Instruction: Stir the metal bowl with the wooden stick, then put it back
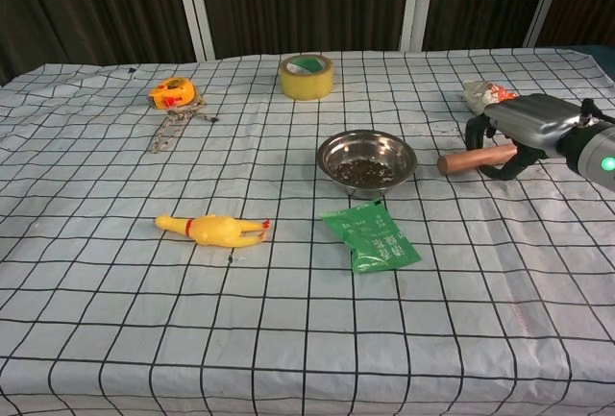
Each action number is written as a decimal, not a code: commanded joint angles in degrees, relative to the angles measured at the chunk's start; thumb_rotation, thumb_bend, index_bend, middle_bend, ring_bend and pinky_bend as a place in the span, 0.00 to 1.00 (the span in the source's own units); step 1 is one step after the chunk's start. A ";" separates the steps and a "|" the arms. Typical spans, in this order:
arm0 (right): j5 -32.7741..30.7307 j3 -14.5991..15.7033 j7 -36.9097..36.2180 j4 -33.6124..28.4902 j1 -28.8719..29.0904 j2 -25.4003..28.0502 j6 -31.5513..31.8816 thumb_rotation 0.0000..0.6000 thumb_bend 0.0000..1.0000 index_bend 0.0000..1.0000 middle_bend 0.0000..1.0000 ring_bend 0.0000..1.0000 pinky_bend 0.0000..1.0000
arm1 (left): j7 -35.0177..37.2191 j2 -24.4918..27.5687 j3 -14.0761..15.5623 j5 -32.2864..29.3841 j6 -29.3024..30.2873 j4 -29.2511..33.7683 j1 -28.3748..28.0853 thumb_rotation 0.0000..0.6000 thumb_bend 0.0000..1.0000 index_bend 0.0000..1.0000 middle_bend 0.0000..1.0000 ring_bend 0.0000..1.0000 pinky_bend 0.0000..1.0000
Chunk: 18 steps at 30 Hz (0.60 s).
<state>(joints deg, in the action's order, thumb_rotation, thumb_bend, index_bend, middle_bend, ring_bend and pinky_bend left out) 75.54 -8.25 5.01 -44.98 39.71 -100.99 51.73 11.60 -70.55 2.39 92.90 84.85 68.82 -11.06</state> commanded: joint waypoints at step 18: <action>-9.06 -12.54 -35.09 -26.53 -5.29 11.81 3.93 1.00 0.50 0.96 0.60 0.55 0.54 | -2.02 1.68 0.35 0.66 -0.18 1.44 0.46 1.00 0.41 0.00 0.00 0.00 0.03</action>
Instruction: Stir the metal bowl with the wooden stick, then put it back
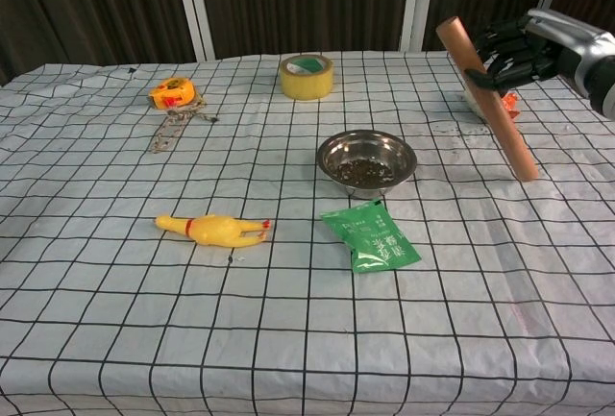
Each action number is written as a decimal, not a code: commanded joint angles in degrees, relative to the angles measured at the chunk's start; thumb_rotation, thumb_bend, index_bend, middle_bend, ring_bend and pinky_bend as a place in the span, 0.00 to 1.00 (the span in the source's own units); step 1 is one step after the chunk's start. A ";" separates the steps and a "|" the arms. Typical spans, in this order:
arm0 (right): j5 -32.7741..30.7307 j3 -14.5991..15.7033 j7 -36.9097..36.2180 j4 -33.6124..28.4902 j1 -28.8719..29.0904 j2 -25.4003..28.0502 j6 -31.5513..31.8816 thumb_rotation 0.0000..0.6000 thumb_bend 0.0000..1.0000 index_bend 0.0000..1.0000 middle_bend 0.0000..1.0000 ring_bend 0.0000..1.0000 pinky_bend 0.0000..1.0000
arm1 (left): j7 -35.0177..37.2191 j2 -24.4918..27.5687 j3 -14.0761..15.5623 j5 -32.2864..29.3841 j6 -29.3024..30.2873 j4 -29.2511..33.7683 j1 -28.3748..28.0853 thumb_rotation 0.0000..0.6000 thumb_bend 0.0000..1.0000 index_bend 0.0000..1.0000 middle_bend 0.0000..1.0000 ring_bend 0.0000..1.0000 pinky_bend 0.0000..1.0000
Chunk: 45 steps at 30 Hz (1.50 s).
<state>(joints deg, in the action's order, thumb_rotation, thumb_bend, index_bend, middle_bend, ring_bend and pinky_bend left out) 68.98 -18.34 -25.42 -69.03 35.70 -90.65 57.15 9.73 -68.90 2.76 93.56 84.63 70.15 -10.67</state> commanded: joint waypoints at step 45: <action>19.45 11.42 -65.17 37.79 -7.68 -10.61 15.03 1.00 0.46 0.76 0.58 0.46 0.53 | 0.32 -0.50 -0.29 -0.29 -0.88 -1.09 0.28 1.00 0.41 0.00 0.01 0.00 0.03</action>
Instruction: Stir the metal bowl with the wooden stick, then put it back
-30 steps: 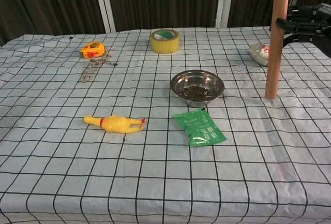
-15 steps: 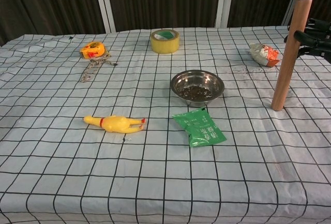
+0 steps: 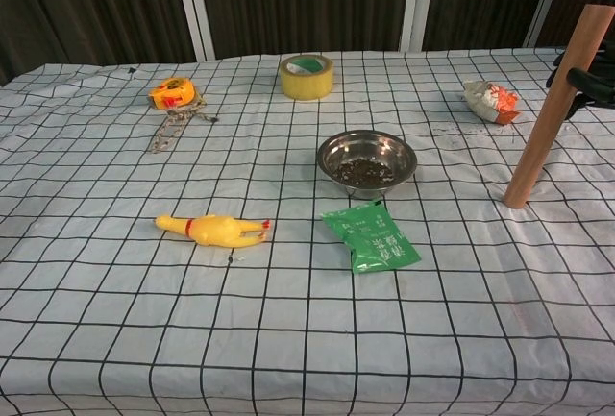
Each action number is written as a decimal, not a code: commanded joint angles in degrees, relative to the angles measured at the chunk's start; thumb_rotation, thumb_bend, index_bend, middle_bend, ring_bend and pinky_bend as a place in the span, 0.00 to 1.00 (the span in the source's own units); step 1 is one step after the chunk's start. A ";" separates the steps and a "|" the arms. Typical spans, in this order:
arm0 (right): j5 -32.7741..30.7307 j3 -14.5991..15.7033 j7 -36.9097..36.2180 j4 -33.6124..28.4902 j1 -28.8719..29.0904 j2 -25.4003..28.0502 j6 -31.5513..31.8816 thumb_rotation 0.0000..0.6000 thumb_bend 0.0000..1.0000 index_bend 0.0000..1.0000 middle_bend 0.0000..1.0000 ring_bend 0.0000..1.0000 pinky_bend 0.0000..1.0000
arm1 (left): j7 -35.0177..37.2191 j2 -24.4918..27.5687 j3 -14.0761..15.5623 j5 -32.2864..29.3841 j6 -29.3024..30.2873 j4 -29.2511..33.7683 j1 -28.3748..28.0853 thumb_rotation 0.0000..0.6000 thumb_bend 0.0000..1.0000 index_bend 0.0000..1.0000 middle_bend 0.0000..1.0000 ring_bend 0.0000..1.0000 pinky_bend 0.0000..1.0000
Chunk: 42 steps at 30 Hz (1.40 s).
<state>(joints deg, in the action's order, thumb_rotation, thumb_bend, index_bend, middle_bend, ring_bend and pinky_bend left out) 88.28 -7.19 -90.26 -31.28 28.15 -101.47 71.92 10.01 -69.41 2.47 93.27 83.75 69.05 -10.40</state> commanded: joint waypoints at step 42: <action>-0.34 2.13 -11.08 -5.73 -0.58 3.41 0.01 0.74 0.21 0.38 0.41 0.36 0.47 | 1.66 0.08 0.10 -0.22 -0.29 -0.26 0.35 1.00 0.41 0.00 0.03 0.00 0.04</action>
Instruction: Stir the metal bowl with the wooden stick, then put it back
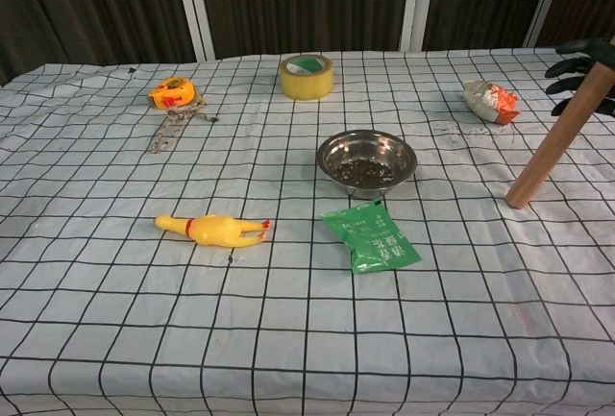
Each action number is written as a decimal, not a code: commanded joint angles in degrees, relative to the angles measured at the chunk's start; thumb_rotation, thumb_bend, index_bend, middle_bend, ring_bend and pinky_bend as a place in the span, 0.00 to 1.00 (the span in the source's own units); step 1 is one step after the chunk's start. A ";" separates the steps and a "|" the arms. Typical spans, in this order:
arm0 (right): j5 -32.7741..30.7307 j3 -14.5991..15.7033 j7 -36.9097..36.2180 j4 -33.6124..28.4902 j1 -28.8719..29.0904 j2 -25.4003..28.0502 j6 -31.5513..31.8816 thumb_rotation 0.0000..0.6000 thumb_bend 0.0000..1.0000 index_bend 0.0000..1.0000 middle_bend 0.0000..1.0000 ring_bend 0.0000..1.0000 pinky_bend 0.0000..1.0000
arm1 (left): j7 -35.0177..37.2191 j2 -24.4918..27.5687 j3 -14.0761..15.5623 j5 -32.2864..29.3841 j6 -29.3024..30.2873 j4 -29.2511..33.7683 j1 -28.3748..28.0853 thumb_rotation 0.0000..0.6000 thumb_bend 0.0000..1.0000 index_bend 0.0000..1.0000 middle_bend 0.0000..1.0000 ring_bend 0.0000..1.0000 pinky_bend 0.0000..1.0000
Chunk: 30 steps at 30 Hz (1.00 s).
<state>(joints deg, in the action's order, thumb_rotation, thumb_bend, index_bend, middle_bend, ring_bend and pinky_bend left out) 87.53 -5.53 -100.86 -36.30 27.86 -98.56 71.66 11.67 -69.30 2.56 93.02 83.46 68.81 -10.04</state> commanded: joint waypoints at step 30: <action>-2.12 -2.01 -1.17 -7.05 0.63 1.16 -1.72 1.00 0.55 0.99 0.75 0.82 0.88 | 0.25 0.01 -0.29 -0.25 0.01 -0.52 0.01 1.00 0.41 0.00 0.03 0.00 0.04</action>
<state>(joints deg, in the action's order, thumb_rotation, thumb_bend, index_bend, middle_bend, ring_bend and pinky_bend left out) 85.38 -7.49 -102.06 -43.25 28.42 -97.37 69.86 11.93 -69.30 2.27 92.76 83.47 68.29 -10.03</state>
